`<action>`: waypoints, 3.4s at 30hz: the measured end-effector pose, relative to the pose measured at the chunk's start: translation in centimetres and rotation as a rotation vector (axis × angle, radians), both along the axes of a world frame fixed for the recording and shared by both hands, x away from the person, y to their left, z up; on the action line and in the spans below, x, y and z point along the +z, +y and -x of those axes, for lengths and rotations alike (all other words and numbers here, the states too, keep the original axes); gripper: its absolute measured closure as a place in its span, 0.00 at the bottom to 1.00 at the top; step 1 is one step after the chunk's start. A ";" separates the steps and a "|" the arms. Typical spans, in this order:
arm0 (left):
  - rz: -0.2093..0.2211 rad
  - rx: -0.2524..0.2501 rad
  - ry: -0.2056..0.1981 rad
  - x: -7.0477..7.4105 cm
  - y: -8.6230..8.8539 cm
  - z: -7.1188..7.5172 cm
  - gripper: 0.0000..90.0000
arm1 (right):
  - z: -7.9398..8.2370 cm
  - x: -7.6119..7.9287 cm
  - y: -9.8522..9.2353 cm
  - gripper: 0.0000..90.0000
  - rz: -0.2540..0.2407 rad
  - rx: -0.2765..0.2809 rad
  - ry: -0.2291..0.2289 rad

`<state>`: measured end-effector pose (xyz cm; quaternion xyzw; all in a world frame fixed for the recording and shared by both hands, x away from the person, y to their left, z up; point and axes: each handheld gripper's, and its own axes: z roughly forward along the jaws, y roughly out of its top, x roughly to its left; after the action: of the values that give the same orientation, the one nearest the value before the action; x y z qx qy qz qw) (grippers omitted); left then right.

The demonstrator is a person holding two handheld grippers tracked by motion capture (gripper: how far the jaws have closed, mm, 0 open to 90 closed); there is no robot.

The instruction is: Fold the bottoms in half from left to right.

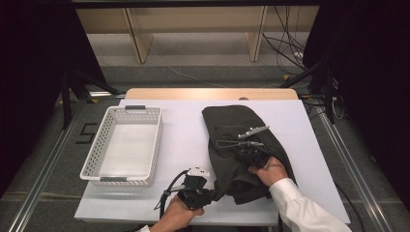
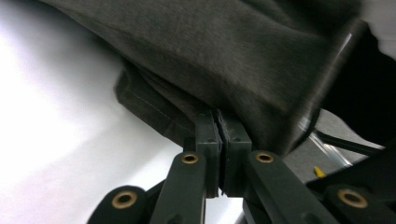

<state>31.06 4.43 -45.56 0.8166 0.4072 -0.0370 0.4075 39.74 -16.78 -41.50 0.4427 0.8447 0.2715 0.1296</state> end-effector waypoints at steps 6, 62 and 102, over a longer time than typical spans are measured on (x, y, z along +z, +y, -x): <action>-0.044 -0.024 -0.003 -0.5 1.1 0.4 0.88 | 0.4 0.2 0.7 0.95 -0.012 0.021 -0.010; -0.052 0.171 0.112 -1.3 -0.6 -7.5 0.29 | -1.6 -2.8 -12.2 0.42 0.047 -0.279 0.063; -0.098 0.196 0.064 -1.5 7.7 -3.5 0.70 | 5.3 -4.2 -3.2 0.63 -0.028 -0.012 0.253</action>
<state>34.56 12.13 -47.04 0.7902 0.4991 -0.0030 0.3557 34.48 -20.01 -45.71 0.4804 0.8476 0.2245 0.0174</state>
